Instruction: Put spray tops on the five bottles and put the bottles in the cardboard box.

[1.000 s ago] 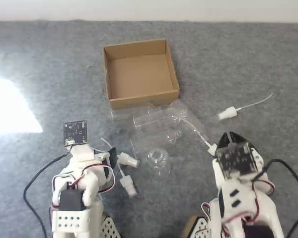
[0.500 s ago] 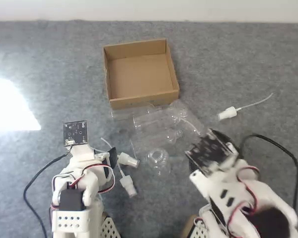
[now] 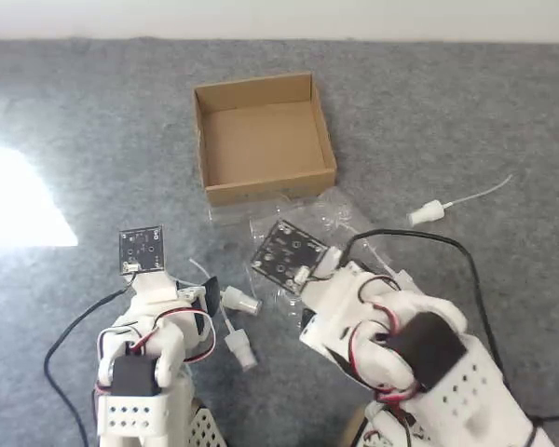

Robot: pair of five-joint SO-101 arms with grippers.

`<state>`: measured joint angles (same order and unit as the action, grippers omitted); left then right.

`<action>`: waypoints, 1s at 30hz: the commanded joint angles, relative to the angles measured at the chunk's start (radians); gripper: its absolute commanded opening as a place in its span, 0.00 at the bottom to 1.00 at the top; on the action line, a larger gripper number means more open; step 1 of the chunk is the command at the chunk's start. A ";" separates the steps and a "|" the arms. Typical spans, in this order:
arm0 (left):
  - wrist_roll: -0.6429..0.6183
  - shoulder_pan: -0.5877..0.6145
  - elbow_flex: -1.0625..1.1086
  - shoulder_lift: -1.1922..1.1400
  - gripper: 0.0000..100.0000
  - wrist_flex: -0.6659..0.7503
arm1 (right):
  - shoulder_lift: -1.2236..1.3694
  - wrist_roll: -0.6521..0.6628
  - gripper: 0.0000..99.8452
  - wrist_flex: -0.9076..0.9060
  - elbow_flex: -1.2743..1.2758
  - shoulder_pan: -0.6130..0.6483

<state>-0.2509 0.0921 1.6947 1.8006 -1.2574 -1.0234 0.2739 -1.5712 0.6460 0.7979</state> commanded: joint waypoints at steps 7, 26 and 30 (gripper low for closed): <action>0.002 0.005 -0.010 0.018 0.20 -0.003 | 0.099 -0.014 0.25 0.130 -0.002 0.048; 0.002 0.005 -0.010 0.018 0.20 -0.003 | 0.119 -0.060 0.25 0.317 0.186 0.102; 0.002 0.005 -0.010 0.018 0.20 -0.003 | 0.119 -0.061 0.25 0.338 0.204 0.102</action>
<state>-0.2509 0.0921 1.6947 1.8006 -1.2574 -0.9099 0.2263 -1.2674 0.8577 0.8930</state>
